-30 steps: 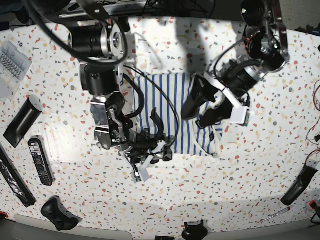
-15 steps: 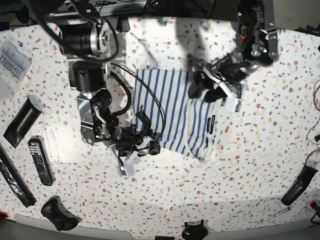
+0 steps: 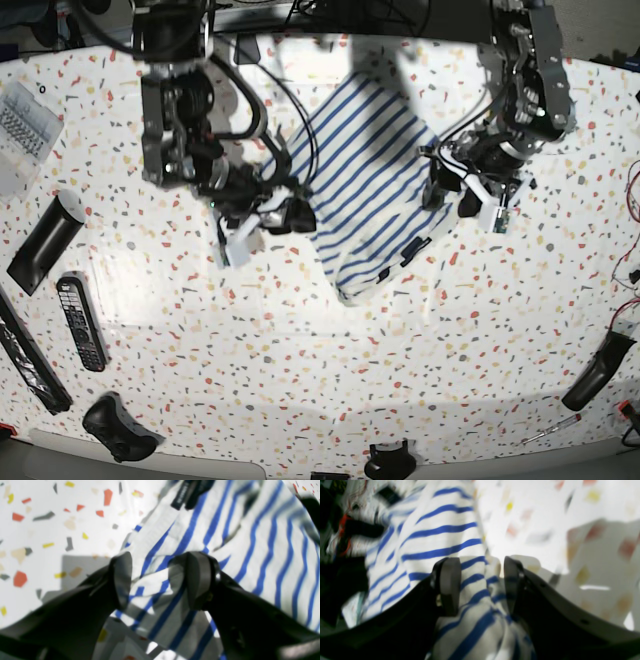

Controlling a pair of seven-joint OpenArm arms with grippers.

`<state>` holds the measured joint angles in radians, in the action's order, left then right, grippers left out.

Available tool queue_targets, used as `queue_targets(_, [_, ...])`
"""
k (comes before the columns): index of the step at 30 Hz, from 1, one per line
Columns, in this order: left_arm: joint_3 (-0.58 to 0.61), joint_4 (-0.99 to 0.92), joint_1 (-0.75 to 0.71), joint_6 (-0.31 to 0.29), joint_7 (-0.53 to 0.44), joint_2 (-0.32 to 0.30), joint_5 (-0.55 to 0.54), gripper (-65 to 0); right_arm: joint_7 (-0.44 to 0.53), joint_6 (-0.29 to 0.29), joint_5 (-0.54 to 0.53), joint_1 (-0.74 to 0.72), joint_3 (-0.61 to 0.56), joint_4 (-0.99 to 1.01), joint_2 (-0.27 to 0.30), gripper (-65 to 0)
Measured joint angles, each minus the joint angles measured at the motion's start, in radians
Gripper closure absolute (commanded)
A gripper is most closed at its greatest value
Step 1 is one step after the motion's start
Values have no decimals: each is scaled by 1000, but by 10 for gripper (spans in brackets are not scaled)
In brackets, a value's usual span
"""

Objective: Layout the t-shirt on the table in an organized manner, then fold the t-shirt properly
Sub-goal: 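Grasp opposite bundle edges with both grippers and pull to square it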

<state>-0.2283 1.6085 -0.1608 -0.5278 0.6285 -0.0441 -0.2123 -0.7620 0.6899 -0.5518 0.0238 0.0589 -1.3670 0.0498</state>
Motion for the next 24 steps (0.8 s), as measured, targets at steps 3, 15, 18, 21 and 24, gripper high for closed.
queue_targets(3, [1, -46, 35, -1, -1, -29, 12, -314, -18, 0, 2, 93, -4, -105, 0, -276])
queue_targets(15, [0, -334, 233, 0, -31, -56, 0, -314, -85, -1, -93, 201, -4, -232, 0, -276])
queue_targets(18, [0, -366, 275, 1, -23, -56, 3, -314, -85, -1, -108, 201, -14, -232, 0, -276])
queue_targets(21, [0, -368, 293, 3, 3, -56, 8, -314, -81, -1, -108, 201, -18, -232, 0, -276])
queue_targets(24, [0, -369, 306, 3, 27, -56, 8, -314, -65, -1, -108, 201, -18, -232, 0, -276])
